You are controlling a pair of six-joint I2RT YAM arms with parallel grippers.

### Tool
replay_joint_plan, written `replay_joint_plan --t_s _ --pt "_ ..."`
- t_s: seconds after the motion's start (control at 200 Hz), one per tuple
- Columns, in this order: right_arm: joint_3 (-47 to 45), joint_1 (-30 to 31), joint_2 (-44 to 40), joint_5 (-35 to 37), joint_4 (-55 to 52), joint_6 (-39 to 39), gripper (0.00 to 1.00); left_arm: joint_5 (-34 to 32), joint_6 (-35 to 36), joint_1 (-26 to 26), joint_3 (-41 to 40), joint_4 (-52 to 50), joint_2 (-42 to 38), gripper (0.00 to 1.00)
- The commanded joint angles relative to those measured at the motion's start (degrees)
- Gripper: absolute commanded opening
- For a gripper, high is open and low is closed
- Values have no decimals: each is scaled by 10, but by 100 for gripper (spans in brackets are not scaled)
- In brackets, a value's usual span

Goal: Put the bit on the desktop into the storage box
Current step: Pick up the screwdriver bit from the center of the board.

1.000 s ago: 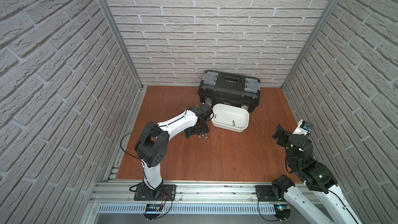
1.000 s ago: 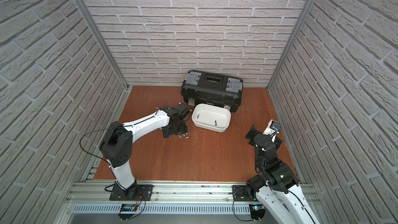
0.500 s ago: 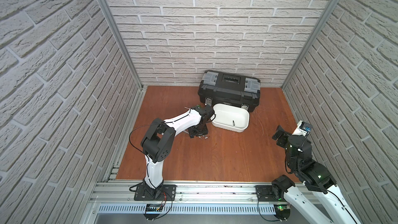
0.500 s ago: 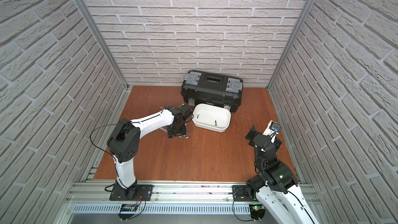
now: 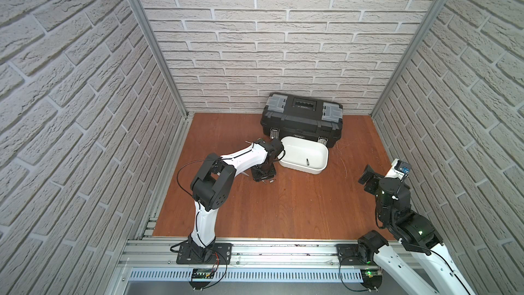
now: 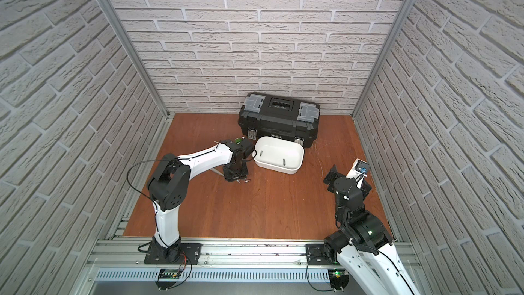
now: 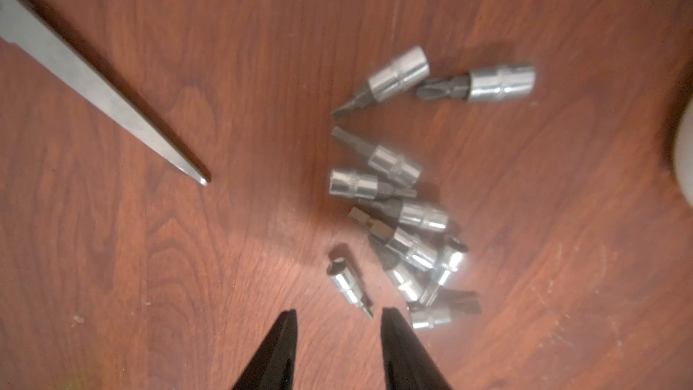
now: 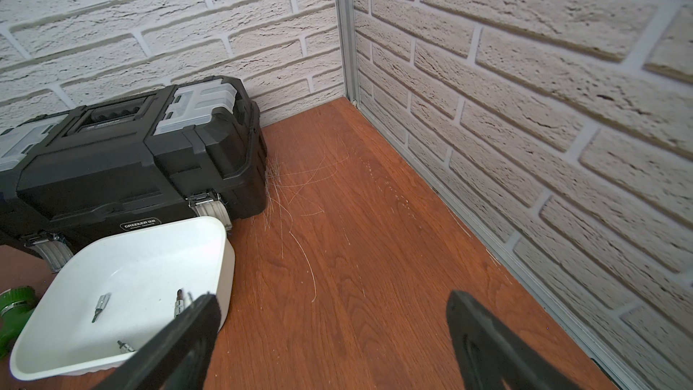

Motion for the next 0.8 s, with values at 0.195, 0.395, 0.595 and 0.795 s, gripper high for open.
replay_joint_plan --t_s 0.195,0.395,0.595,0.795 --pt "0 -2 6 14 24 0 98 11 -7 -1 -5 6 10 35" --pt "2 -2 10 13 25 -1 98 20 -11 0 -16 15 15 34" --pt "3 -2 9 14 24 0 98 17 -17 1 -29 19 12 33" --pt "2 -2 10 13 25 0 98 30 -19 4 -46 39 15 32"
